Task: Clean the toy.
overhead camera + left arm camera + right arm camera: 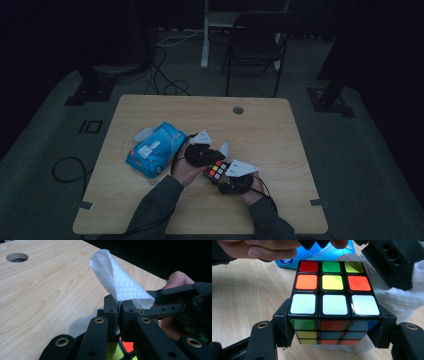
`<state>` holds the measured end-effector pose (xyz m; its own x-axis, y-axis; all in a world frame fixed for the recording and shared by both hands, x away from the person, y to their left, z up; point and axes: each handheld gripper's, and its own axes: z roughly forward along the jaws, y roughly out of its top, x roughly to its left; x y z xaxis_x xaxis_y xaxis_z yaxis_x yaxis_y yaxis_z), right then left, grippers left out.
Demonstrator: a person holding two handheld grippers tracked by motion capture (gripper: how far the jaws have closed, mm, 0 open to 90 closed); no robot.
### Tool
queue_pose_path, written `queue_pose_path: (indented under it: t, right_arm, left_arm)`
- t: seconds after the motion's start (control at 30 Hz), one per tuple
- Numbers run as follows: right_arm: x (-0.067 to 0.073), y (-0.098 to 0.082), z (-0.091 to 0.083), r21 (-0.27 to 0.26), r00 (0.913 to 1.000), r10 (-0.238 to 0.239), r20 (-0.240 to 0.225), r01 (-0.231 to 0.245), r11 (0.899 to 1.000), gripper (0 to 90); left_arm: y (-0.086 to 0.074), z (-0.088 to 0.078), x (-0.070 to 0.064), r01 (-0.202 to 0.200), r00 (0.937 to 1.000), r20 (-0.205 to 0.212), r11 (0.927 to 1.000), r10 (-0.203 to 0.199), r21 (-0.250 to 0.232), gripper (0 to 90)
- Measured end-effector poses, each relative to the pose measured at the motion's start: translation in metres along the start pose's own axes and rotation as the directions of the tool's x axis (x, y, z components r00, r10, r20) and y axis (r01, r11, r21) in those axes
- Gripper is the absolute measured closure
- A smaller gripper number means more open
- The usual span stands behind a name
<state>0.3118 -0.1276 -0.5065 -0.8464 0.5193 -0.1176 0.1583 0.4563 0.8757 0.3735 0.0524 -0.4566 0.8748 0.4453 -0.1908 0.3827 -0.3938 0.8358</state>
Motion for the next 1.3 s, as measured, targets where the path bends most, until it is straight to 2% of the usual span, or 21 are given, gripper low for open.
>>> queue_pose_path:
  t: [0.4, 0.5, 1.0, 1.3]
  right_arm:
    - [0.001, 0.000, 0.000, -0.001, 1.0000, -0.004, -0.001, 0.004, 1.000, 34.4]
    - [0.000, 0.000, 0.000, -0.001, 1.0000, -0.003, -0.001, 0.003, 1.000, 34.4]
    - [-0.002, 0.000, -0.001, 0.003, 1.0000, 0.000, 0.009, 0.000, 1.000, 34.4]
    - [-0.001, -0.001, -0.001, 0.004, 1.0000, 0.002, 0.008, -0.002, 1.000, 34.4]
  left_arm:
    - [0.002, 0.005, -0.004, -0.007, 0.9998, 0.020, 1.0000, 0.007, 0.001, 86.1]
    - [0.002, 0.004, -0.002, -0.009, 0.9999, 0.008, 0.9999, 0.009, 0.006, 86.1]
    - [-0.004, -0.010, 0.015, 0.033, 0.9985, -0.044, 0.9994, -0.033, -0.011, 86.2]
    - [-0.003, -0.008, 0.013, 0.032, 0.9988, -0.036, 0.9994, -0.032, -0.011, 86.2]
